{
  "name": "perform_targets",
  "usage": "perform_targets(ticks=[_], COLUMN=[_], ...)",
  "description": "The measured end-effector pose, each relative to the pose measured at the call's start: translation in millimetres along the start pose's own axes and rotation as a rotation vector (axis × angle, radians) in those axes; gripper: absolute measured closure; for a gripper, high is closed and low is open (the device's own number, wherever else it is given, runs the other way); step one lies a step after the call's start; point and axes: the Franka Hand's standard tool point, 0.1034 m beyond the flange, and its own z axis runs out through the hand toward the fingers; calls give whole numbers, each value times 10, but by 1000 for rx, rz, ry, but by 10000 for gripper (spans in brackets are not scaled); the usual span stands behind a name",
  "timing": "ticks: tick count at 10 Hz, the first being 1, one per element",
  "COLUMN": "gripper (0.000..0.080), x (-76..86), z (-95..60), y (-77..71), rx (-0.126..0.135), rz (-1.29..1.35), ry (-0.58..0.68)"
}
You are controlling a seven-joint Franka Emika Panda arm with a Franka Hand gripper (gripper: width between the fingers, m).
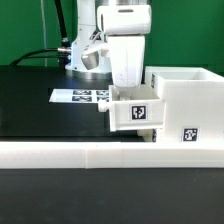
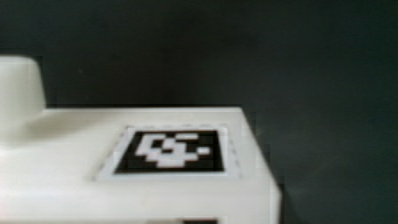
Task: Assemble drawer
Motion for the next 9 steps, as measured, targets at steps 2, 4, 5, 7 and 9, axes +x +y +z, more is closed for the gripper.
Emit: perform_targets(ticks=[2,4,5,7,9], gripper=[755,755,755,755,755], x=[2,12,20,2,-4], z=[-2,-5,-6,-8,-8], y=[4,9,10,14,14], rx=[-1,-2,-4,-7,-7], rz=[-30,-37,-44,-41,-40], ry=[-3,-9,-16,-28,-28])
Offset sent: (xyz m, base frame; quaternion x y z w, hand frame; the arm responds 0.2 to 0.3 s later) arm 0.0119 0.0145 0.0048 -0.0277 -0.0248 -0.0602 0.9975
